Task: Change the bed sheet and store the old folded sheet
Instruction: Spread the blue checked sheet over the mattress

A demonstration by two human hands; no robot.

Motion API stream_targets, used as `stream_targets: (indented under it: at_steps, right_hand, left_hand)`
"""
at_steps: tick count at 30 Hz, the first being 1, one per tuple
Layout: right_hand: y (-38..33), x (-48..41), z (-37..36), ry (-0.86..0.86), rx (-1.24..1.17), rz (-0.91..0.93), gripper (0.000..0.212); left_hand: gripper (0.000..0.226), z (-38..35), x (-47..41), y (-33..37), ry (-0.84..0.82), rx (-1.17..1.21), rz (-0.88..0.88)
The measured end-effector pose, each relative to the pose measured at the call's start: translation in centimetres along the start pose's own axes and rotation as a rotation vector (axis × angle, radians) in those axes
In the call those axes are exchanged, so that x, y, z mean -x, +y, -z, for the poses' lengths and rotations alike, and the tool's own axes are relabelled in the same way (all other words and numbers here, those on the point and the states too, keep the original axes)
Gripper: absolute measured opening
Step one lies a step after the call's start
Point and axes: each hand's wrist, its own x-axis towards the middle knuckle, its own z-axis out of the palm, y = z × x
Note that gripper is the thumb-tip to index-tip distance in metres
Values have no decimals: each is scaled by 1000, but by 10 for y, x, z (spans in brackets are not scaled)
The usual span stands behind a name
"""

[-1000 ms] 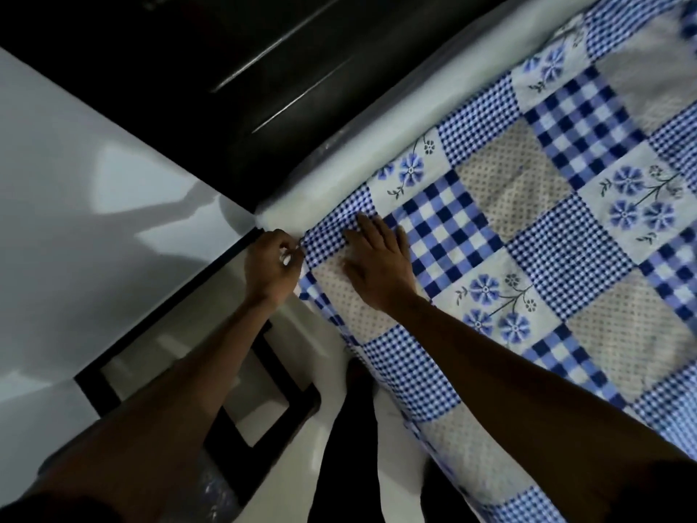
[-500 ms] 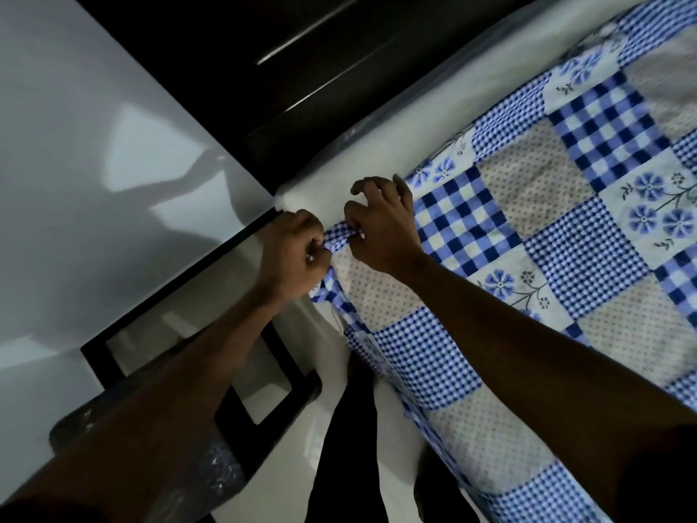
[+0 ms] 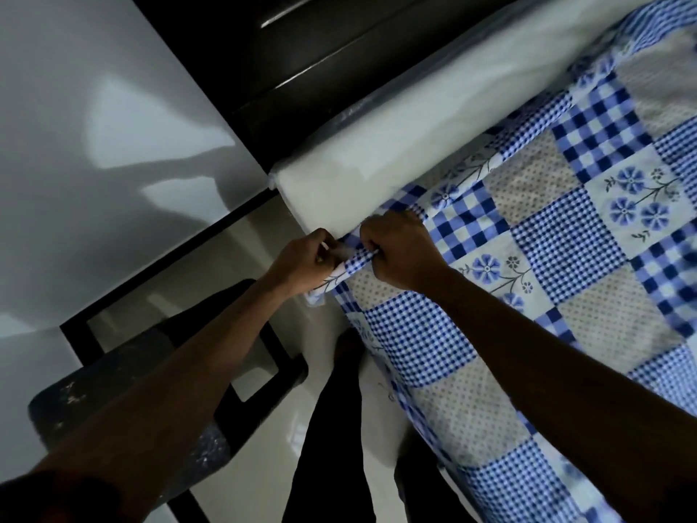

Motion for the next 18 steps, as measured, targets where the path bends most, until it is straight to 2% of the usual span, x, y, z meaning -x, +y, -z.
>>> stream_targets:
  at_steps: [3, 6, 8, 14, 18]
  right_hand:
    - [0, 13, -2, -41, 16, -53, 22]
    - [-2, 25, -1, -96, 45, -77, 23]
    - [-5, 28, 2, -134, 18, -71, 19]
    - [-5, 35, -2, -37, 108, -7, 15]
    - [-2, 52, -6, -92, 41, 30, 14]
  left_hand:
    - [37, -3, 3, -1, 5, -75, -111]
    - [47, -7, 6, 5, -36, -80, -67]
    - [49, -12, 5, 7, 3, -162, -44]
    - [26, -21, 1, 6, 57, -275, 10]
    - [11, -15, 2, 6, 108, -223, 93]
